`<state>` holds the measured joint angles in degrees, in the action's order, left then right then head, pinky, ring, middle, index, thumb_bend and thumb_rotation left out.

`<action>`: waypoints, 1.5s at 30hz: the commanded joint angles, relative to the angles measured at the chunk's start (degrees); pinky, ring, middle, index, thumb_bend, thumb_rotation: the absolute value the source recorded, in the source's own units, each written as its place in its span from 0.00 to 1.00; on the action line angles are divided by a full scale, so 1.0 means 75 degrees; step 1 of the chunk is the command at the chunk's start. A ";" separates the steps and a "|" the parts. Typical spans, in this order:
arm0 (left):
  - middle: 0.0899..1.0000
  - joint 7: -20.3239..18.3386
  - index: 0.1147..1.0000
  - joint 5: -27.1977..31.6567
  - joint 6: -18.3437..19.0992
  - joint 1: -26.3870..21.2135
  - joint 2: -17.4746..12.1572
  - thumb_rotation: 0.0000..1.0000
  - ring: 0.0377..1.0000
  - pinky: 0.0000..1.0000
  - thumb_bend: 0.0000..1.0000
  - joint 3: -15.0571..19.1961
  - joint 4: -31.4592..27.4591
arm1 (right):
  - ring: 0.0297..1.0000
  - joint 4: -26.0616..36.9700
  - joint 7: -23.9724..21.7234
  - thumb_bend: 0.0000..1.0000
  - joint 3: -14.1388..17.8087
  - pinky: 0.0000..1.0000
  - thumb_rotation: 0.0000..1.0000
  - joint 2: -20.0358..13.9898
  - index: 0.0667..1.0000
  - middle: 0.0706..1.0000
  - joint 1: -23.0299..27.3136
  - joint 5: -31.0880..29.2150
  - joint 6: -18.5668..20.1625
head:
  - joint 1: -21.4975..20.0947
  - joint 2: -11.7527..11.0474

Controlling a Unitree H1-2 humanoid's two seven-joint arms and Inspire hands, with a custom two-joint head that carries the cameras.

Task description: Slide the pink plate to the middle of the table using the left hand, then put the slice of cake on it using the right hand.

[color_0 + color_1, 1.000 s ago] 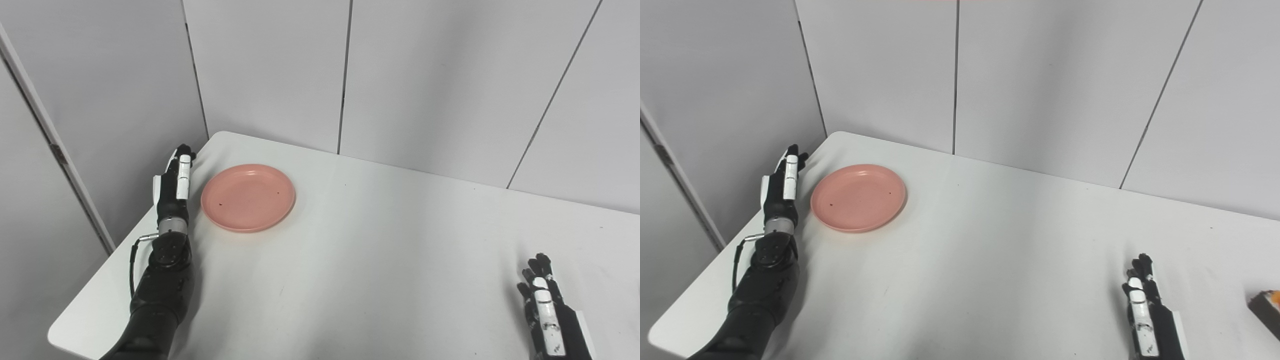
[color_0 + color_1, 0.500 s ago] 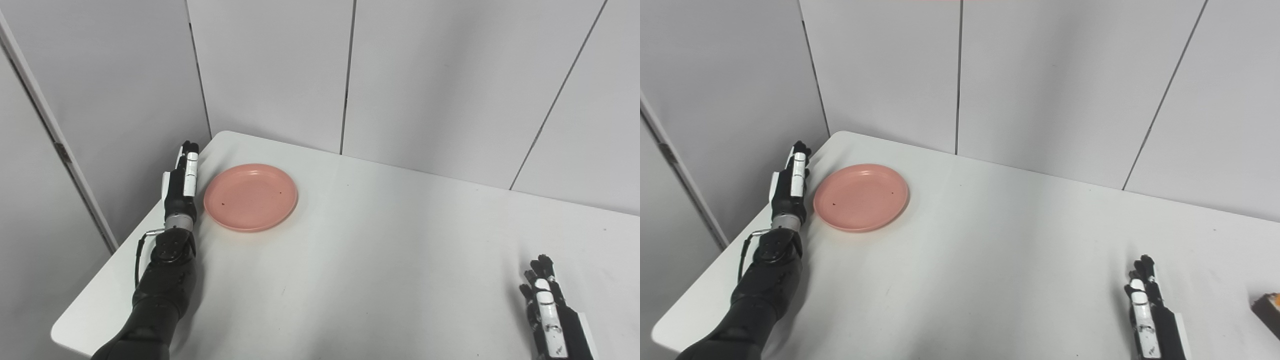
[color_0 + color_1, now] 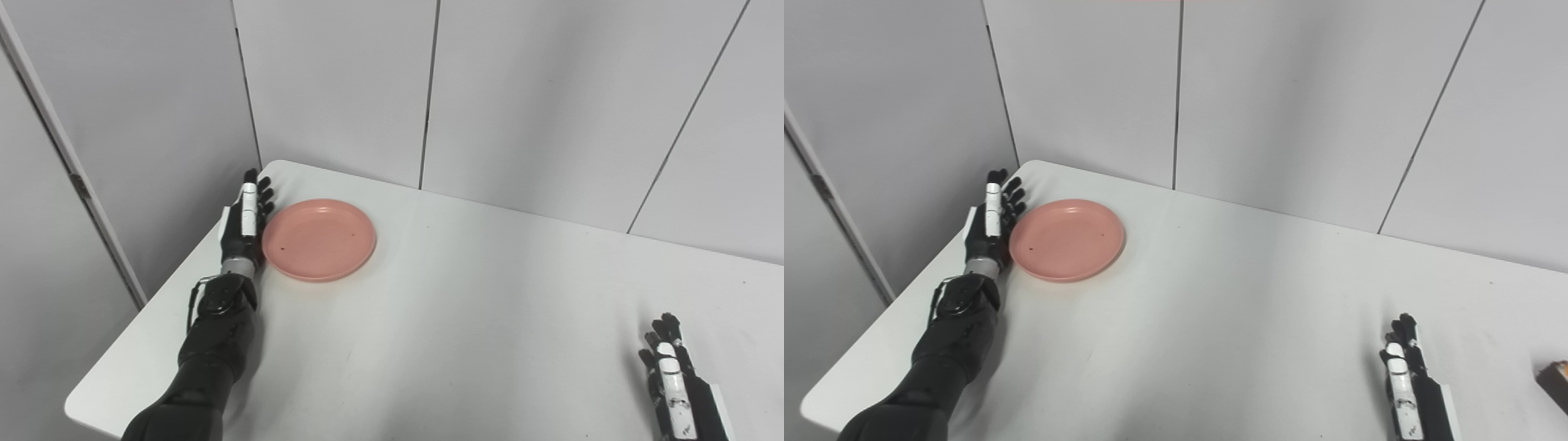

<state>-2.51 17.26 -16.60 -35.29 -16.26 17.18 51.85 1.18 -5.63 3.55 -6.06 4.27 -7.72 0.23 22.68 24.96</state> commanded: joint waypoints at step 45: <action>0.91 -0.1049 0.94 -0.0323 0.1813 0.1160 0.1402 1.00 0.89 0.88 0.88 -0.1516 -0.2630 | 1.00 -0.0098 0.0407 0.59 -0.0296 1.00 0.82 0.0506 1.00 1.00 -0.0200 0.0716 -0.0432 | -0.2109 0.0404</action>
<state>-9.97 15.58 -5.62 -27.97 -6.56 6.68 32.41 1.92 -3.01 2.20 -3.82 4.09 -2.51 -0.49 6.78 27.95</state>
